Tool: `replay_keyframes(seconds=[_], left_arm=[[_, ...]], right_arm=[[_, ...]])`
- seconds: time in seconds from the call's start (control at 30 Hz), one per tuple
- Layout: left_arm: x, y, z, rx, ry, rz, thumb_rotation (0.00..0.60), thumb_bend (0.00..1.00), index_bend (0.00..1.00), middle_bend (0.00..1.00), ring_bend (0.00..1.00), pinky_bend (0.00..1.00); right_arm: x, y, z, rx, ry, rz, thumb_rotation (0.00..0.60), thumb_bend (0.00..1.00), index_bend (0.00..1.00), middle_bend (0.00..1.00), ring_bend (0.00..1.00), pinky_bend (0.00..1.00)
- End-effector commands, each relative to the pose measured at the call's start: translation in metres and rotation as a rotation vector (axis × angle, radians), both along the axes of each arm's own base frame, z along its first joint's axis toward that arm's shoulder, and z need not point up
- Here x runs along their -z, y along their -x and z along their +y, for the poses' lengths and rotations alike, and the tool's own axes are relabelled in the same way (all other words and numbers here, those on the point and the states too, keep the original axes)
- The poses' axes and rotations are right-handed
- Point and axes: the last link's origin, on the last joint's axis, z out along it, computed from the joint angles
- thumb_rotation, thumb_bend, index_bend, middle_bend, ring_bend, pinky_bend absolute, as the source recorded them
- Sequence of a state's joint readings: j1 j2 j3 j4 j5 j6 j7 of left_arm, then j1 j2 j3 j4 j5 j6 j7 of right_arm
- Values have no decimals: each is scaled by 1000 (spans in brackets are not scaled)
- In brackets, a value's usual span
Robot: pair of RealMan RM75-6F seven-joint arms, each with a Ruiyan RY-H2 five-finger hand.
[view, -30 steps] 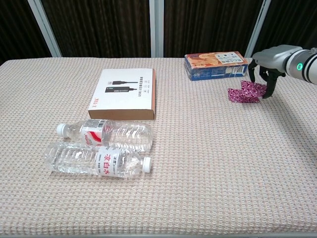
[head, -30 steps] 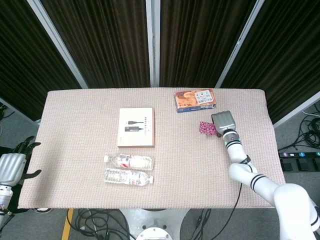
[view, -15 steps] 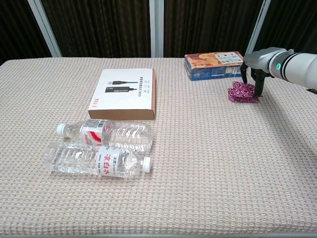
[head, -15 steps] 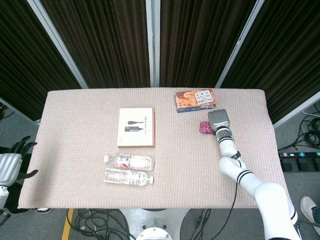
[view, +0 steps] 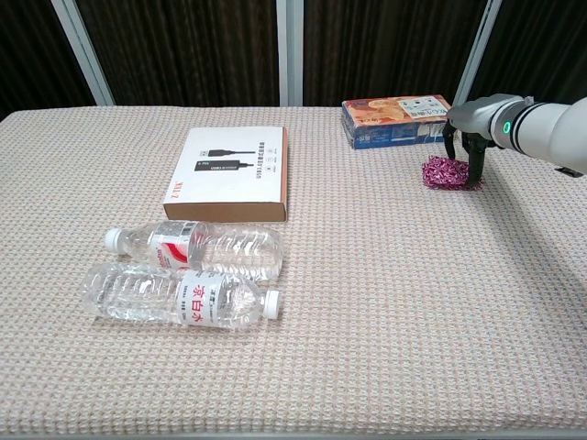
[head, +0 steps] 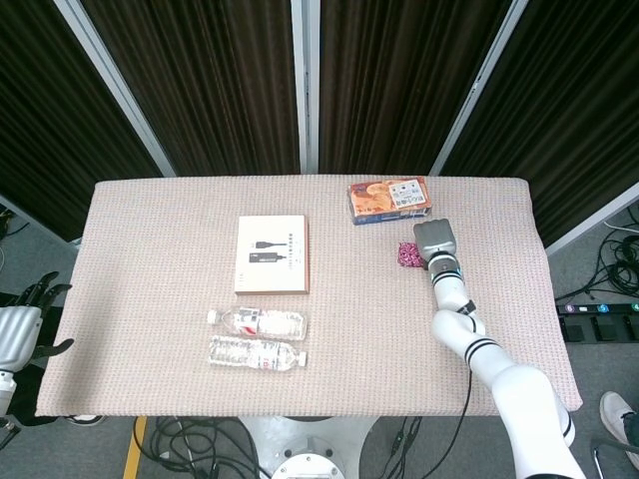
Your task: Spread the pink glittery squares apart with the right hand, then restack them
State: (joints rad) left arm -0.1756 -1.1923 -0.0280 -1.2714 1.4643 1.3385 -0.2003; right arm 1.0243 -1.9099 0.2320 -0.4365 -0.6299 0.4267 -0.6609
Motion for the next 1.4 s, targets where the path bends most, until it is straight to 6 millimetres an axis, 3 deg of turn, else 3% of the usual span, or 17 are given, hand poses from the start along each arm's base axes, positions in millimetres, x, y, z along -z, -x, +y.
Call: replay_keyframes(seconds=[0.03,0.4,0.6,0.67,0.77,0.9,0.97,1.13,1.2,1.3,1.4], left_arm=[[0,1,-1,-2,0,1,600,0,260,188,208,389],[-2,4,-1,-10,-5,0,600,0,260,188,208,389],[-1,2,-1,-4,-2,0,600,0,260,188,208,389],[-1,-1,-1,4,-4,-2,600,0,260,188,208,390],[0,-5,0,13,-2,-4,600,0,260,188,208,390],[5,-13,0,31,8,-6,600,0,260,188,208,389],[7,-19,1,46,10,-4,600,0,260,188,208,389],[13,-31,0,60,15,-9,600,0,260,188,208,389],[16,-34,-2,62,19,-10,600,0,260,188,208,389],[18,-39,-5,65,23,-7,600,0,260,188,208,389],[17,-43,-8,72,17,-2,600,0,260,188,208,390]], right_arm=[[2,0,0,3,-8,-1,600,0,404,760,829,661],[4,-1,-2,2,-12,-1,600,0,373,761,827,661],[-8,-2,-4,-26,23,-17,600,0,371,760,828,661],[-20,-1,-3,-51,54,-32,576,0,371,755,824,661],[-49,7,8,-94,112,-54,443,0,368,723,792,661],[-99,25,44,-146,210,-106,325,0,347,609,668,660],[-123,38,71,-156,257,-151,277,0,310,491,545,653],[-161,68,139,-200,330,-264,252,0,189,234,228,617],[-167,79,162,-213,339,-284,230,0,132,153,130,523],[-178,98,194,-220,360,-267,130,0,45,46,22,237],[-184,114,220,-182,380,-253,46,0,1,1,0,137]])
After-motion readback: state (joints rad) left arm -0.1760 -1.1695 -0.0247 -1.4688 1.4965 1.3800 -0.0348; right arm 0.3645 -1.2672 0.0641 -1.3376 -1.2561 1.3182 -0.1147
